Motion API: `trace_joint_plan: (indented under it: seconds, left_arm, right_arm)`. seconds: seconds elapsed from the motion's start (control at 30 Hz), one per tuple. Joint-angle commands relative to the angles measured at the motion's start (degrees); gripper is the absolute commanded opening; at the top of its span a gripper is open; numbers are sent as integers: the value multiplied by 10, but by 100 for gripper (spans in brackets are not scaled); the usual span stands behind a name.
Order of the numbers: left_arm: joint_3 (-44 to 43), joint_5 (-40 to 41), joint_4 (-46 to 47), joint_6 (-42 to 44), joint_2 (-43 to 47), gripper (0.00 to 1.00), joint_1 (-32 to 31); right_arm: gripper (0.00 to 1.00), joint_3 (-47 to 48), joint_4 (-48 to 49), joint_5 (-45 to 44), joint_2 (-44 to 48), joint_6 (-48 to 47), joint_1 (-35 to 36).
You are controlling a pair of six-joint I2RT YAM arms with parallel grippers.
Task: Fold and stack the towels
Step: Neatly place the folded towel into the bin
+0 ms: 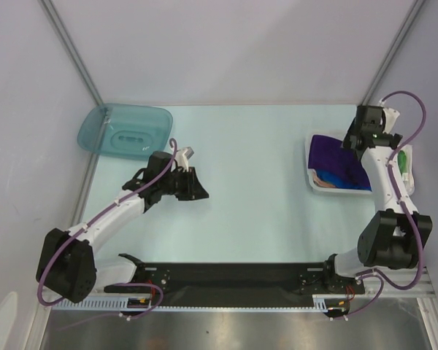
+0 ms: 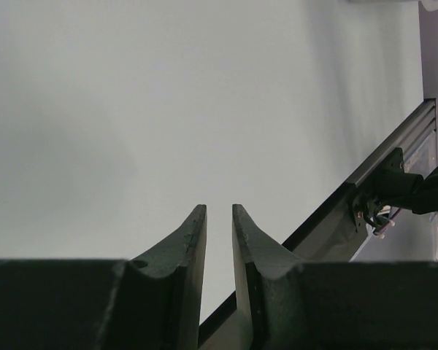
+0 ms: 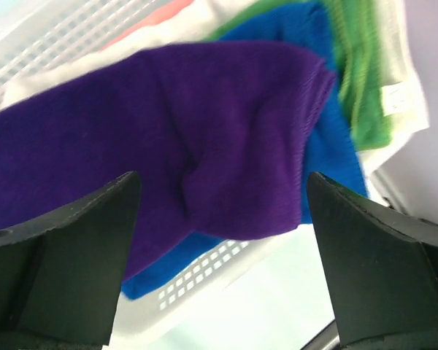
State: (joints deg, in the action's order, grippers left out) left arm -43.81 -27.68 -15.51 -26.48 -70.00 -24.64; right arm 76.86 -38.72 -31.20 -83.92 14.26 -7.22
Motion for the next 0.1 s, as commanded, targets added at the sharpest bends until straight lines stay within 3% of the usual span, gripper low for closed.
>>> trace_joint_plan:
  seconds: [0.0, 0.07]
  left_arm:
    - [2, -9, 19, 3, -2, 25, -3]
    - [3, -6, 19, 3, -1, 25, -3]
  right_arm:
    - [100, -13, 31, 48, 40, 30, 6]
    - [100, -14, 32, 54, 54, 30, 18]
